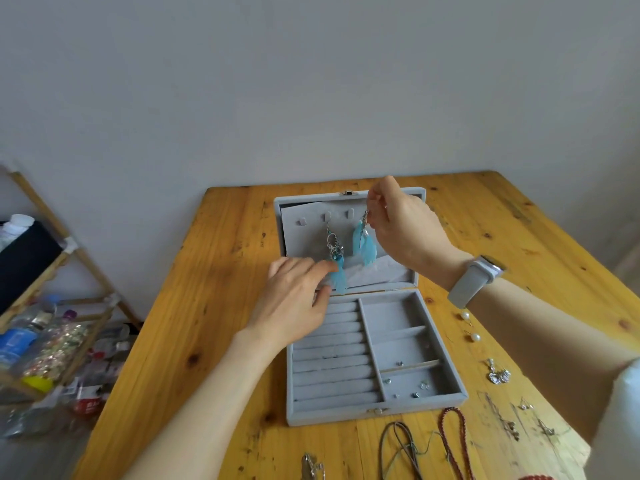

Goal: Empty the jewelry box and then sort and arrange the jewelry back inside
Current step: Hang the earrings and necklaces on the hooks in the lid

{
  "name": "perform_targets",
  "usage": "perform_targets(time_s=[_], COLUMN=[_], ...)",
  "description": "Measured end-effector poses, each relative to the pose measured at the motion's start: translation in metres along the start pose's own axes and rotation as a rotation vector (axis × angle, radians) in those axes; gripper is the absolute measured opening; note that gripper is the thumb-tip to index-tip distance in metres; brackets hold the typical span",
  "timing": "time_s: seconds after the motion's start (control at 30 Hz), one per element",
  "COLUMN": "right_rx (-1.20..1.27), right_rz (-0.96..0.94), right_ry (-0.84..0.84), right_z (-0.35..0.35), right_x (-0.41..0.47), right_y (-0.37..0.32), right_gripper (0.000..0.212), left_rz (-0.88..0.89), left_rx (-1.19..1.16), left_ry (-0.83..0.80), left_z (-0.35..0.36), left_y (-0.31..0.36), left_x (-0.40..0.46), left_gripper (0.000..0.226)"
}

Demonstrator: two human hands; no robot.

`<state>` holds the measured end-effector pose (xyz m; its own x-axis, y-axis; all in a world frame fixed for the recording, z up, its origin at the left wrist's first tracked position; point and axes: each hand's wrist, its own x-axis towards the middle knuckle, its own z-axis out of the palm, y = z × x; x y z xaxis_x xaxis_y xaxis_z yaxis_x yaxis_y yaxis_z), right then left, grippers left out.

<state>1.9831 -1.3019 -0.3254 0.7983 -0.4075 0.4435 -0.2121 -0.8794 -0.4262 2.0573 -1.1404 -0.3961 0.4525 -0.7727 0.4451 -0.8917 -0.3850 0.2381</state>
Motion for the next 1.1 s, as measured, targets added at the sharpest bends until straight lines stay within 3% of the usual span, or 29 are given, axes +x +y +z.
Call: perform_targets(time_s=[0.17,0.4,0.7,0.87,0.97,1.1], right_rx=[0.084,0.616,0.592,0.529,0.515,0.459], right_rz=[0.048,0.354,0.318,0.228,0.180,0.143], right_ry=[-0.008,-0.027,0.010,0.070,0.024,-0.144], right_z=[0.006,0.005,0.006,0.003,0.003,0.009], right_x=[-0.002,0.001,0.002,0.005,0.003,-0.002], right_y=[-0.002,-0.006,-0.001,0.001,-0.006,-0.009], right_gripper=[0.010,0.011,0.009,0.014,0.020,0.011], left_rz=[-0.043,-0.051,-0.086,-0.012,0.036,0.014], left_rx=[0.109,0.029,0.226,0.262,0.257,0.246], left_ry=[-0.039,-0.054,-0.139,0.040,0.064,0.053], left_z=[0.005,0.003,0.008,0.018,0.024,0.022], left_y=[0.004,0.004,0.011,0.002,-0.002,0.002], left_x=[0.005,0.006,0.013,0.002,-0.012,-0.014], left_gripper=[0.034,0.032,0.044,0.038,0.041,0.043])
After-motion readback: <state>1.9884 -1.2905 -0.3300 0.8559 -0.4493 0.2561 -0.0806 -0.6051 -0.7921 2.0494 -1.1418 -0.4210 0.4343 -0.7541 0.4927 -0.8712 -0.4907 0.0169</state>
